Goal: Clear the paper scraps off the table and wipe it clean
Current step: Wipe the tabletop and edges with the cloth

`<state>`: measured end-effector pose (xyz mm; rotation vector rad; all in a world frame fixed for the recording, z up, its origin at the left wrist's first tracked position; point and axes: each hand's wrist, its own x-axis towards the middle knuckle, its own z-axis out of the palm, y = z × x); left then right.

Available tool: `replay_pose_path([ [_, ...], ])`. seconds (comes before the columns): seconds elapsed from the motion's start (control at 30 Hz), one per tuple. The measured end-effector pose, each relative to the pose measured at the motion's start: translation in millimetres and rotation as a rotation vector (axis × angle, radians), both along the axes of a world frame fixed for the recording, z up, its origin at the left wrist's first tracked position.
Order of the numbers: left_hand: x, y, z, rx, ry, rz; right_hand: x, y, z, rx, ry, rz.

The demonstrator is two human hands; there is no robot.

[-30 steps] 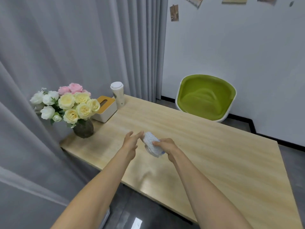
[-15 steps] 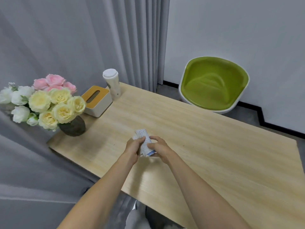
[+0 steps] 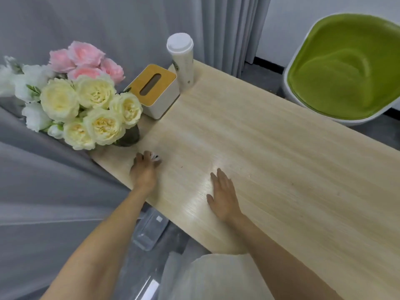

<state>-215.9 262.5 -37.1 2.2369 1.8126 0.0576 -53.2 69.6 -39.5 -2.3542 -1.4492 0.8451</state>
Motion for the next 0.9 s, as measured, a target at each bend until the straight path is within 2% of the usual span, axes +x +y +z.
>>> replay_pose_path([
  [0.03,3,-14,-7,-0.022,-0.036,0.006,-8,-3,-6,0.001,-0.022,0.022],
  [0.17,39,-106,-16,-0.194,-0.393,-0.024,-29,-22,-22,0.075,-0.128,-0.040],
  [0.3,30,-163,-15,-0.191,-0.251,-0.552,-34,-40,-33,0.085,-0.101,-0.113],
  [0.37,9,-147,-17,-0.146,-0.185,-0.685,-40,-47,-35,0.093,-0.142,-0.099],
  [0.47,-19,-96,-16,-0.114,-0.220,-0.538,-55,-50,-37,0.111,-0.222,-0.100],
  [0.6,-34,-47,-12,-0.065,-0.451,0.140,-74,-48,-38,0.066,-0.233,-0.109],
  [0.67,-32,-45,-13,-0.126,-0.489,0.343,-81,-47,-40,0.049,-0.251,-0.167],
  [0.7,-30,-54,-13,-0.148,-0.423,0.309,-84,-48,-40,0.049,-0.251,-0.212],
  [0.73,-29,-67,-18,-0.140,-0.346,0.183,-87,-49,-39,0.050,-0.253,-0.256],
  [0.83,-32,-122,-22,-0.227,-0.207,-0.289,-99,-58,-40,0.004,-0.248,-0.349],
  [0.9,-41,-138,-20,-0.304,-0.201,-0.563,-105,-63,-41,-0.020,-0.246,-0.396],
])
